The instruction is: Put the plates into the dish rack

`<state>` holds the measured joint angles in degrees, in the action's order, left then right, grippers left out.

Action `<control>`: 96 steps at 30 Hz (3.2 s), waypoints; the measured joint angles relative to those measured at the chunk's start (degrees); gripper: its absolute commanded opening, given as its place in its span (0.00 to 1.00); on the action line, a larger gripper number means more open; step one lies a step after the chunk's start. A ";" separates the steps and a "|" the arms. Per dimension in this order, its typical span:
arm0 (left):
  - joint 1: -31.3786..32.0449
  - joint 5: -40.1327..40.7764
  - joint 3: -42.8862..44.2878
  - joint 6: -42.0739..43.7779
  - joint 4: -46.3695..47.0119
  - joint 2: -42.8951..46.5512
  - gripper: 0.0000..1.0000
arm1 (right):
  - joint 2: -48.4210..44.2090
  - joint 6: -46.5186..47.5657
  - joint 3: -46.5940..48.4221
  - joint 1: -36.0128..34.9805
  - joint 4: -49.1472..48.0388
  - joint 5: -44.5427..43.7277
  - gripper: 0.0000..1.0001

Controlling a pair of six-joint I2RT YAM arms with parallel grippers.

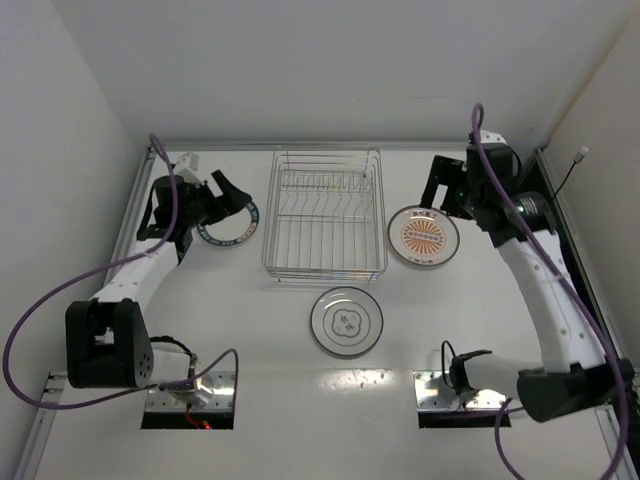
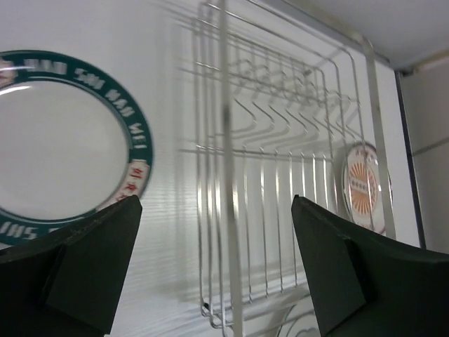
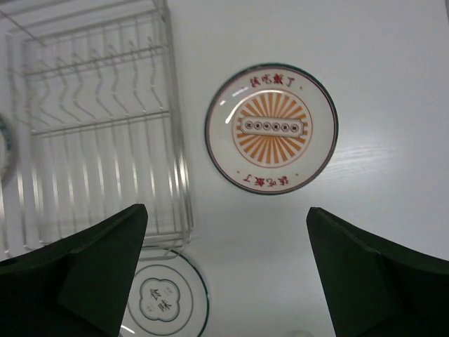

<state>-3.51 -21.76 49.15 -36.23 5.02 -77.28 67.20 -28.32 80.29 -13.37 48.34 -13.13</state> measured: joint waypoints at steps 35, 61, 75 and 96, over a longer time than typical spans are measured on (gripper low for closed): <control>5.46 3.69 6.64 4.02 -10.78 -2.01 0.88 | 39.63 -20.41 -24.15 39.04 -15.23 39.95 0.69; 3.13 1.42 7.06 2.73 -11.96 -6.47 0.88 | 20.50 -16.35 -7.15 24.61 -13.88 17.07 0.00; 3.13 4.13 7.13 2.54 -13.07 -7.30 0.88 | 23.28 -6.69 7.72 -0.26 -12.81 -8.68 0.00; 3.13 5.73 7.69 2.56 -14.47 -8.15 0.88 | 39.93 -8.00 21.05 -10.71 -6.08 -26.88 0.00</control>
<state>-0.38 -16.03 56.84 -33.67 -9.45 -85.43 107.13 -36.32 101.34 -24.08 42.26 -40.01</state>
